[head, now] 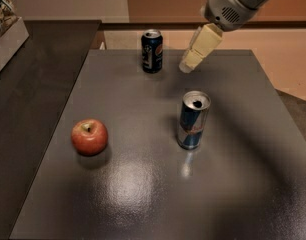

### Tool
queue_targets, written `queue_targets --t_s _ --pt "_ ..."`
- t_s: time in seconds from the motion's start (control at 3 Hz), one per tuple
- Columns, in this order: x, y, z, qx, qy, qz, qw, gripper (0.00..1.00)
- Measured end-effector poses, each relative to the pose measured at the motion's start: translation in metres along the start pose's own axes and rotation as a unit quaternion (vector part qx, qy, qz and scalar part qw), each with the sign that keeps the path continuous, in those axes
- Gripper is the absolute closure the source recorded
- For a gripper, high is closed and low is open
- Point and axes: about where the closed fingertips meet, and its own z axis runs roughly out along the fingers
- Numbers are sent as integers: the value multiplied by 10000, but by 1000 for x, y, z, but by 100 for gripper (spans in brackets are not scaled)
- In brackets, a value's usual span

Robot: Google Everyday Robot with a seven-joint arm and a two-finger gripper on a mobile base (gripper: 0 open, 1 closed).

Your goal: Move pepsi can near apple

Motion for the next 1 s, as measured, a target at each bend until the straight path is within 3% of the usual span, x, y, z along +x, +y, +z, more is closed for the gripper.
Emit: queue_targets --t_s 1.0 --pt "-36 -52 77 314 -575 524 9965 0"
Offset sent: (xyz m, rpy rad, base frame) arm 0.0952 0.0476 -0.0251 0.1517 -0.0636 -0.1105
